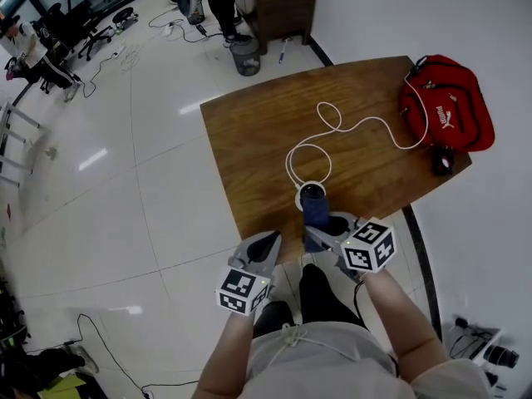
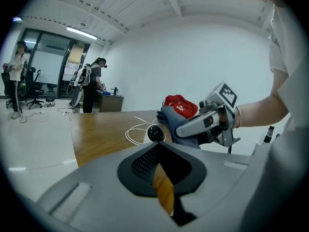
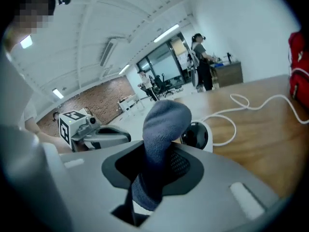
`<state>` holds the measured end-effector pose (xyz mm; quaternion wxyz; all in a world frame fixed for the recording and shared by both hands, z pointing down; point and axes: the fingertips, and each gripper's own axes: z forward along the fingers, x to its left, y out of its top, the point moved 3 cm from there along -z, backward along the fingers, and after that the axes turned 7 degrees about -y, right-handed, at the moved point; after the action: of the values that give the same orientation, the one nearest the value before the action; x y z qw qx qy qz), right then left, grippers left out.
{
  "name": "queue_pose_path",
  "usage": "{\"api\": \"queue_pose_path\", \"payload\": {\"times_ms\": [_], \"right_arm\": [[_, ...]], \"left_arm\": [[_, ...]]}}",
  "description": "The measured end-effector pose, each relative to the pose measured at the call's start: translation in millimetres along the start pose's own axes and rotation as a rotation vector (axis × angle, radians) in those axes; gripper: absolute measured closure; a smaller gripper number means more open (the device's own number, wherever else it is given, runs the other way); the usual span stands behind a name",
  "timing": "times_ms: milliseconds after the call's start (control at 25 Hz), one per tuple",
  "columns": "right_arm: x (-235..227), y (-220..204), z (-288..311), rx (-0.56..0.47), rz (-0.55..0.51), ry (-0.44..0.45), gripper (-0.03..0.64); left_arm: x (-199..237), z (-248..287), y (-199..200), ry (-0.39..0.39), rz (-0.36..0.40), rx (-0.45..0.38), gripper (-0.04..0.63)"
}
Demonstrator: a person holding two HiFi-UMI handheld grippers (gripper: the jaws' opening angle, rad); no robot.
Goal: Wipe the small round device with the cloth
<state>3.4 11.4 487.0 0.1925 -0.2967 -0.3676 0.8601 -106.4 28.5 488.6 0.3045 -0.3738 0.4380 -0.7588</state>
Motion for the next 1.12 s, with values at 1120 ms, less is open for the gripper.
{"api": "queue_pose_path", "payload": {"times_ms": [1120], "right_arm": [[1,32,20,0.073,-0.191,0.11,0.509]], "left_arm": [[33,24,27,0.088,0.028,-0.011,0.589]]}}
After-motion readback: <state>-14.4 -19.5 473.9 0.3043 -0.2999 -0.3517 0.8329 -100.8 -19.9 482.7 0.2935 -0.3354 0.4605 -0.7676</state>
